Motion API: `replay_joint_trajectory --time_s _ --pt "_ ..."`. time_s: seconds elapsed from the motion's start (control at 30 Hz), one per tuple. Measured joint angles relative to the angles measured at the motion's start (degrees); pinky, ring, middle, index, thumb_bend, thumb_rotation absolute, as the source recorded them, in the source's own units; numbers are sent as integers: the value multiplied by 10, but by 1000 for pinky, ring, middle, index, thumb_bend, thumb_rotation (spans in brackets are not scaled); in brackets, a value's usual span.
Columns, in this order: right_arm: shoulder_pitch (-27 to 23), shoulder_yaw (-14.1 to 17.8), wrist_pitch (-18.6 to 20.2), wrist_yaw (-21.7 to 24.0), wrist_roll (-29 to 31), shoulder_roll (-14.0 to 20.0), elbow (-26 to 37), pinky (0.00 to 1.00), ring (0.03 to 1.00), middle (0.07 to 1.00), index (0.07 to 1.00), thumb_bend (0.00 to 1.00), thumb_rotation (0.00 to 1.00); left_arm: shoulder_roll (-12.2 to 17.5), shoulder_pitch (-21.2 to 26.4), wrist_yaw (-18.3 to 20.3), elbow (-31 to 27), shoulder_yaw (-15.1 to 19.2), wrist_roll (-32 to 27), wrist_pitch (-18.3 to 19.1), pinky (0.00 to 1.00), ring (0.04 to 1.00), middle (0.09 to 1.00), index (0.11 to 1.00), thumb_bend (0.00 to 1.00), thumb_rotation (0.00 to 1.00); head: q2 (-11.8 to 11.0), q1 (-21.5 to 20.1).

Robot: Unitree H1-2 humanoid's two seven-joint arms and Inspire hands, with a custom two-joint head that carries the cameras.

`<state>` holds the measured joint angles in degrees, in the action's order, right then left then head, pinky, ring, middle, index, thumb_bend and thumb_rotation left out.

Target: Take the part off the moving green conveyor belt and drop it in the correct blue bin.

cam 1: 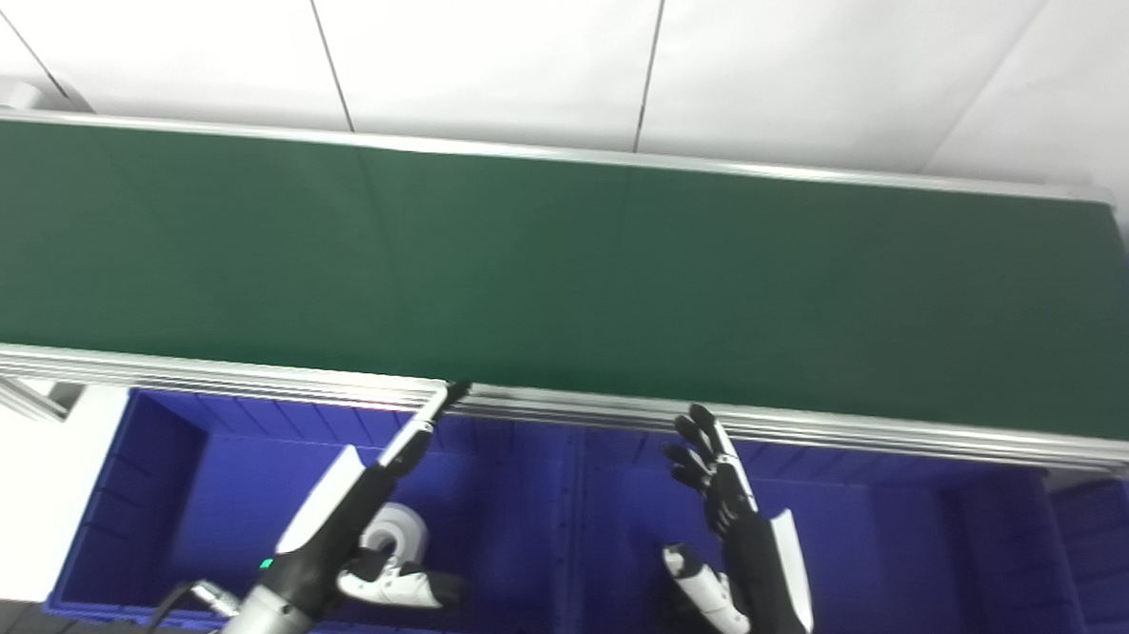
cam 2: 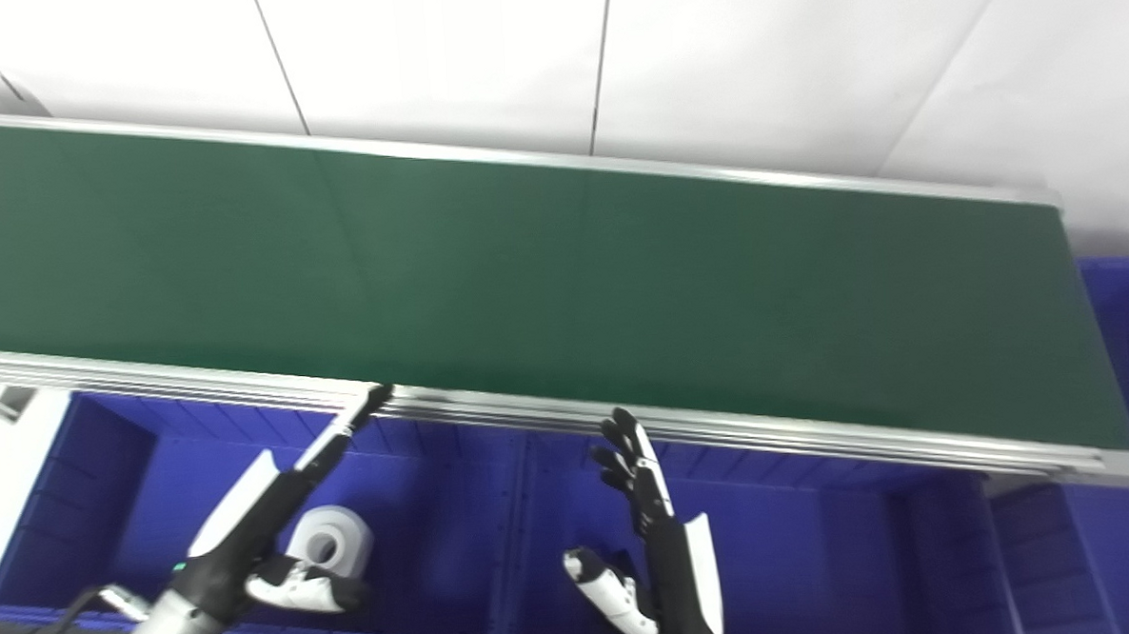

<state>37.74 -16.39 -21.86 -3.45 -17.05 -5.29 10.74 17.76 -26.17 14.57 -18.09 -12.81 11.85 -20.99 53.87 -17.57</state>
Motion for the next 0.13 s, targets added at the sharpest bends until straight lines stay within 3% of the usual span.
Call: replay_joint_trajectory --time_s 0.03,0.13 --pt "1 -1 2 0 -1 0 4 829 850 908 959 870 885 2 -8 0 -23 5 -13 0 1000 1000 1000 1000 877 770 2 -5" --pt "2 -2 4 0 -2 0 11 872 867 925 958 886 976 1 -18 -1 -39 8 -46 -1 988 1000 1000 1000 850 808 9 -32"
